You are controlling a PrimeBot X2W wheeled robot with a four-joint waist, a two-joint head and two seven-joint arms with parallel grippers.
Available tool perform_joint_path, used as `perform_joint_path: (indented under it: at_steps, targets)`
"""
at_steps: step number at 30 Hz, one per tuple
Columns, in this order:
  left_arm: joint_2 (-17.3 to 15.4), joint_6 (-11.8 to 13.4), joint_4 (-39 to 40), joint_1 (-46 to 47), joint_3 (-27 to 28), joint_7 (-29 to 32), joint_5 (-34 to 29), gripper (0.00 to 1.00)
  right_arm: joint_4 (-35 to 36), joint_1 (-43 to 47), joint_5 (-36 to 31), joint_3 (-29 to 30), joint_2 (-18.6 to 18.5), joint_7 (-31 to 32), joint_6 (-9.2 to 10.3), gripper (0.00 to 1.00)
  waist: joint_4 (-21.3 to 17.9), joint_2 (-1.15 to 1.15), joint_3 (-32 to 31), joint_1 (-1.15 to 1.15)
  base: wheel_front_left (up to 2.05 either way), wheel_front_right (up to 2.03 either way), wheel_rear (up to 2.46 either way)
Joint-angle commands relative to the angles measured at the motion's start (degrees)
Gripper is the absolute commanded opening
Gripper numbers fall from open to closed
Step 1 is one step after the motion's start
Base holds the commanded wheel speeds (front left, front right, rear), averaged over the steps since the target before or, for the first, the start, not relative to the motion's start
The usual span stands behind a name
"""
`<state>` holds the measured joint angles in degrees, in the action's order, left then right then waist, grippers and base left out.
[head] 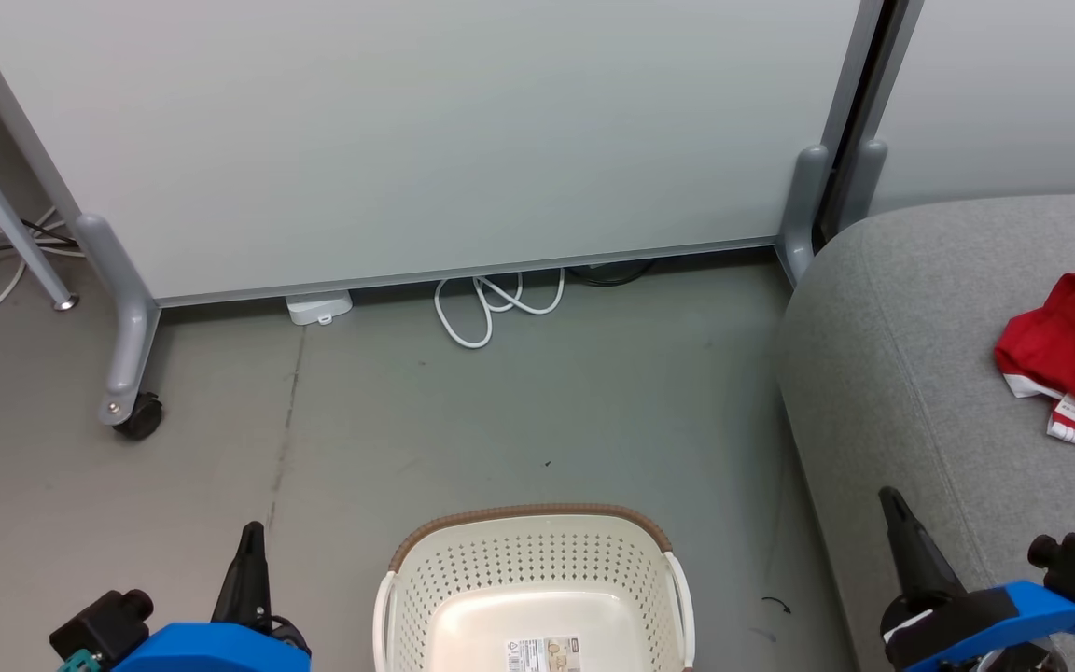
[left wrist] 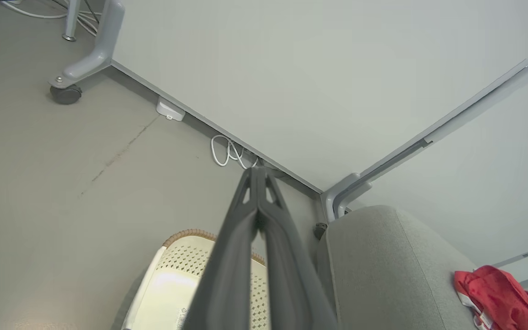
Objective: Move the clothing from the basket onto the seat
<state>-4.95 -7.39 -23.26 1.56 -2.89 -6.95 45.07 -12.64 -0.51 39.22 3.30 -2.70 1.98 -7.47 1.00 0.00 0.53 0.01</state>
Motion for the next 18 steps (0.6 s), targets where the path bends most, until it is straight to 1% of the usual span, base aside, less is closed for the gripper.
perform_joint_path:
  at_steps: [1, 18]
  targets:
    - [-0.1, 0.0, 1.2, 1.8, 0.6, 0.5, 1.7, 0.0, 0.6, -1.7, 2.1, 0.3, -0.2, 0.2, -0.02, 0.0, 0.0, 0.0, 0.0, 0.0, 0.0, 0.0, 0.0]
    - [0.5, -0.1, 3.3, 2.6, 2.9, 3.8, 13.2, 0.0, 0.1, -2.8, 15.0, 1.0, -0.2, 1.3, -0.02, 0.0, -0.2, 0.0, -0.1, 0.0, 0.0, 0.0, 0.0]
